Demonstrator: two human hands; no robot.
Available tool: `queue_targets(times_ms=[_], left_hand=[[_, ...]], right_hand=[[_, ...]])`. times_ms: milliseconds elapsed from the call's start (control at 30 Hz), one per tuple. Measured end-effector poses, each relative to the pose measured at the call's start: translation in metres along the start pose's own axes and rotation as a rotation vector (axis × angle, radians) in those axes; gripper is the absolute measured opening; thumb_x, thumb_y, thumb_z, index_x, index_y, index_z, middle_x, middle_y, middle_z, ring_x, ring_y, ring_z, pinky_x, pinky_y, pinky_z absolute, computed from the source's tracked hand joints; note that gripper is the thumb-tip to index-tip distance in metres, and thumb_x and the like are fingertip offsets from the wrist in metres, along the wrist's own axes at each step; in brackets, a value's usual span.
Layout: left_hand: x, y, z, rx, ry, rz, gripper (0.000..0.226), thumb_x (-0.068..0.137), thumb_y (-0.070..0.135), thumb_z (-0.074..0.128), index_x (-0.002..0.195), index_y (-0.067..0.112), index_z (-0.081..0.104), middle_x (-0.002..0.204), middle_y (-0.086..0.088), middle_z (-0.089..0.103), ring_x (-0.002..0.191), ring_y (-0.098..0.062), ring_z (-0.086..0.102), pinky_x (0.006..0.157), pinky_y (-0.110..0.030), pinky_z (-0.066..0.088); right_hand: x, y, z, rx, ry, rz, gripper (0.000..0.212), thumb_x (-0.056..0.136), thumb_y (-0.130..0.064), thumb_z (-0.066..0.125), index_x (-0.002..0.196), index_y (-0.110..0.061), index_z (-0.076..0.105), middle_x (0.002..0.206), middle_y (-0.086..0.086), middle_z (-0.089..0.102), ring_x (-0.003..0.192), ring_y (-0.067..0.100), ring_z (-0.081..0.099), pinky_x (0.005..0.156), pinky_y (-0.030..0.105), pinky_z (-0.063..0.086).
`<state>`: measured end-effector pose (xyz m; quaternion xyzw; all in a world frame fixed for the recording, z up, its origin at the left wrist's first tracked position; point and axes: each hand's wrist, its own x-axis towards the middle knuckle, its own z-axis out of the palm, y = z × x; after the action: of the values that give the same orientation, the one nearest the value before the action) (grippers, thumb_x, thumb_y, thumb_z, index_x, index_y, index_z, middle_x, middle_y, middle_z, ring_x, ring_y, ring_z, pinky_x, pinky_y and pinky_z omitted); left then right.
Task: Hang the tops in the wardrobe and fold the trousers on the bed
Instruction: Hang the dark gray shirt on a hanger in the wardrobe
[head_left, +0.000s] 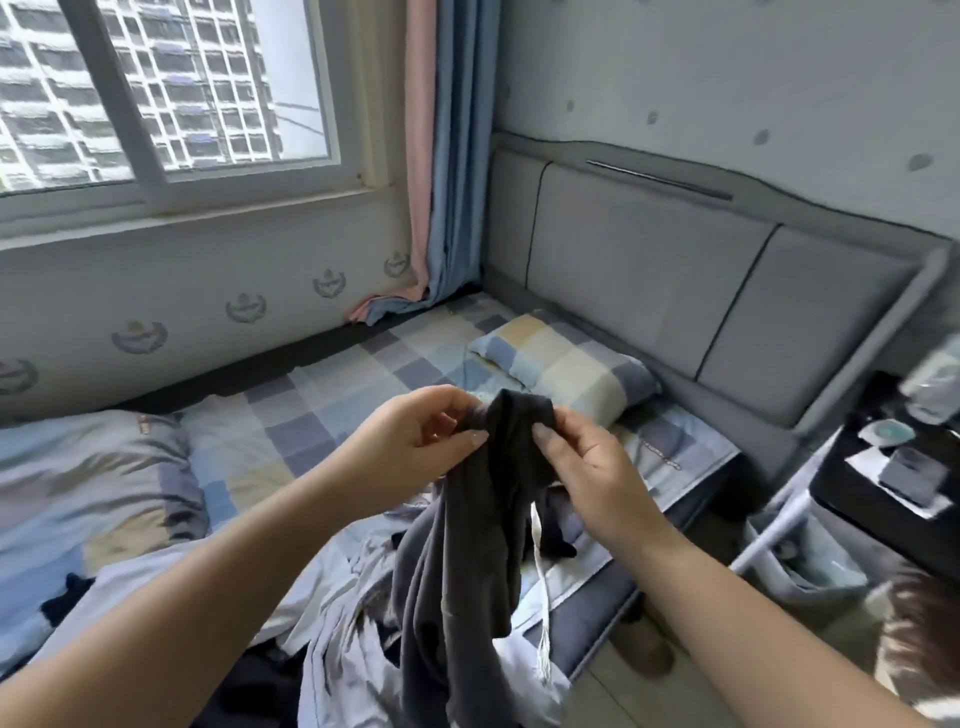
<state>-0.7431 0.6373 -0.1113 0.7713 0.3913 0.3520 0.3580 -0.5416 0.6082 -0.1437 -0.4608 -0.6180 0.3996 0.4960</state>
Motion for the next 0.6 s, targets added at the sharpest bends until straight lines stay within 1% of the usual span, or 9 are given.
queue_targets(times_ms=[33, 133, 233, 300, 333, 400, 467, 533, 600], left_hand=[[0.000, 0.003, 0.006, -0.015, -0.054, 0.002, 0.024, 0.086, 0.016, 0.068, 0.090, 0.039, 0.059, 0.077, 0.018, 0.061, 0.067, -0.001, 0.055, 0.066, -0.017, 0.046], [0.001, 0.017, 0.029, -0.101, -0.166, 0.003, 0.028, 0.086, 0.014, 0.068, 0.103, 0.031, 0.053, 0.083, 0.009, 0.058, 0.069, -0.010, 0.051, 0.069, -0.032, 0.048], [0.004, 0.043, 0.052, -0.221, -0.320, 0.050, 0.041, 0.089, 0.006, 0.062, 0.118, 0.032, 0.048, 0.076, 0.006, 0.059, 0.064, -0.009, 0.052, 0.063, -0.029, 0.046], [0.009, 0.069, 0.071, -0.166, -0.425, 0.118, 0.043, 0.090, 0.010, 0.062, 0.124, 0.032, 0.048, 0.083, -0.014, 0.060, 0.067, -0.013, 0.052, 0.063, -0.030, 0.046], [0.012, 0.082, 0.081, -0.136, -0.474, 0.156, 0.041, 0.090, 0.013, 0.062, 0.124, 0.033, 0.050, 0.087, -0.019, 0.060, 0.069, -0.012, 0.052, 0.063, -0.024, 0.046], [0.016, 0.105, 0.101, -0.124, -0.583, 0.231, 0.039, 0.091, 0.014, 0.062, 0.121, 0.036, 0.052, 0.089, -0.011, 0.065, 0.071, -0.004, 0.054, 0.065, -0.015, 0.045], [0.019, 0.129, 0.127, -0.100, -0.706, 0.289, 0.040, 0.090, 0.016, 0.063, 0.123, 0.035, 0.052, 0.091, -0.008, 0.065, 0.072, -0.001, 0.054, 0.065, -0.014, 0.045], [0.021, 0.152, 0.156, -0.064, -0.805, 0.334, 0.036, 0.090, 0.018, 0.065, 0.115, 0.040, 0.054, 0.098, -0.015, 0.065, 0.075, -0.005, 0.053, 0.070, -0.024, 0.046], [0.019, 0.177, 0.193, -0.088, -0.930, 0.347, 0.023, 0.088, 0.022, 0.067, 0.108, 0.030, 0.060, 0.102, -0.018, 0.064, 0.084, -0.016, 0.055, 0.084, -0.037, 0.047]], right_hand=[[-0.012, -0.004, -0.002, 0.013, 0.023, -0.007, 0.028, 0.089, -0.040, 0.051, 0.090, -0.015, 0.061, 0.079, 0.008, 0.062, 0.078, 0.014, 0.057, 0.072, 0.038, 0.046], [-0.044, -0.016, -0.013, 0.063, 0.109, -0.019, 0.026, 0.089, -0.043, 0.050, 0.076, -0.020, 0.053, 0.072, 0.001, 0.047, 0.071, 0.014, 0.043, 0.068, 0.035, 0.037], [-0.077, -0.031, -0.034, -0.008, 0.192, -0.061, 0.022, 0.088, -0.038, 0.048, 0.071, -0.025, 0.050, 0.067, -0.010, 0.041, 0.065, 0.006, 0.038, 0.063, 0.022, 0.035], [-0.102, -0.044, -0.053, -0.094, 0.239, -0.090, 0.019, 0.088, -0.036, 0.046, 0.073, -0.026, 0.052, 0.065, -0.013, 0.042, 0.063, 0.004, 0.037, 0.060, 0.020, 0.034], [-0.114, -0.050, -0.063, -0.132, 0.259, -0.098, 0.019, 0.087, -0.035, 0.045, 0.075, -0.023, 0.054, 0.066, -0.010, 0.043, 0.063, 0.007, 0.038, 0.060, 0.023, 0.035], [-0.136, -0.062, -0.082, -0.216, 0.304, -0.110, 0.023, 0.085, -0.037, 0.048, 0.079, -0.017, 0.057, 0.066, -0.001, 0.048, 0.063, 0.015, 0.041, 0.060, 0.028, 0.037], [-0.161, -0.075, -0.102, -0.289, 0.378, -0.110, 0.025, 0.082, -0.039, 0.054, 0.074, -0.015, 0.055, 0.066, 0.008, 0.052, 0.061, 0.015, 0.042, 0.059, 0.027, 0.037], [-0.189, -0.087, -0.123, -0.361, 0.460, -0.111, 0.023, 0.079, -0.037, 0.060, 0.066, -0.022, 0.048, 0.070, 0.013, 0.054, 0.061, 0.009, 0.043, 0.060, 0.024, 0.037], [-0.224, -0.097, -0.148, -0.489, 0.559, -0.091, 0.021, 0.077, -0.035, 0.064, 0.067, -0.026, 0.048, 0.072, 0.008, 0.059, 0.062, 0.010, 0.048, 0.062, 0.023, 0.040]])
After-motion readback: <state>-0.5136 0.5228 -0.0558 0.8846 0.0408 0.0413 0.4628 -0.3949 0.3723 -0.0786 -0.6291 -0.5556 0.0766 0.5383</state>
